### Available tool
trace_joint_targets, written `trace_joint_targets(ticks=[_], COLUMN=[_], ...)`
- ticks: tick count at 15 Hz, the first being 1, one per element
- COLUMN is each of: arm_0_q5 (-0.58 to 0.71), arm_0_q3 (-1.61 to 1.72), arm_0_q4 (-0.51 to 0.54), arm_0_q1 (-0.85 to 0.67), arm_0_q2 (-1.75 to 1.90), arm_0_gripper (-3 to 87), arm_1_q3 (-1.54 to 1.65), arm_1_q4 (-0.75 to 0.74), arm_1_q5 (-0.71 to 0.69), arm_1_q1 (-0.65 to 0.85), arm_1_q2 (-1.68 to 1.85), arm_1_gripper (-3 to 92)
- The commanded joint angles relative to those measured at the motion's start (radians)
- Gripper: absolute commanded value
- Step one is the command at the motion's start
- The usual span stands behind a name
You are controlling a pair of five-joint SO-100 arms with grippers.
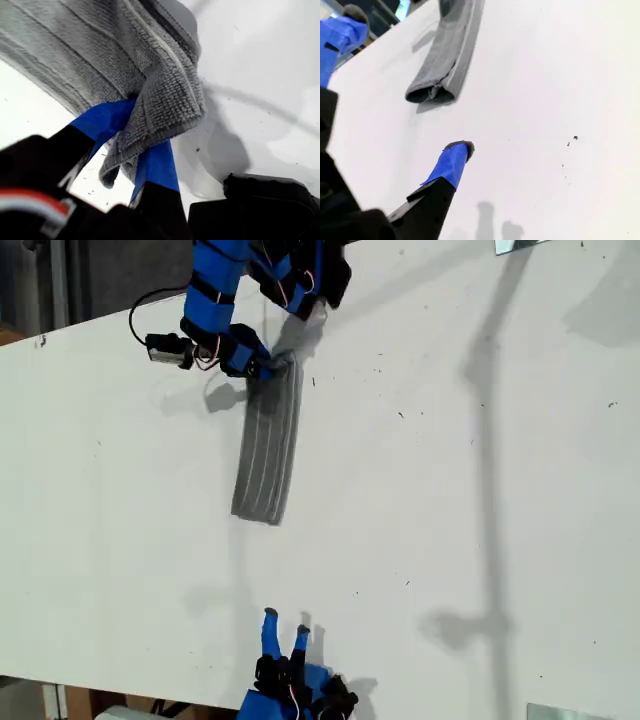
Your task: Grasp corners of a square towel and fold twice.
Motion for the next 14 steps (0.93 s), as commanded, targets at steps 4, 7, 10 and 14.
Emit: trace_joint_targets(ticks=[4, 7, 10, 14], arm_0_q5=[0.037, 0.049, 0.057, 0.063], arm_0_q3=[0.064, 0.067, 0.069, 0.071], arm_0_q4=[-0.038, -0.038, -0.037, -0.037], arm_0_q1=[-0.031, -0.035, -0.038, -0.041], arm_0_q2=[0.023, 0.043, 0.048, 0.06], arm_0_gripper=[50.2, 51.8, 53.2, 53.3], arm_1_q3=[-0.733, -1.229, -1.445, -1.486], arm_1_q4=[0.133, 0.141, 0.04, -0.13], arm_1_q5=[-0.089, -0.173, -0.19, -0.195], arm_1_q1=[-0.201, -0.232, -0.242, -0.262], arm_1_q2=[-0.156, -0.601, -0.888, -1.089], arm_1_gripper=[-0.1, -0.1, -0.1, -0.1])
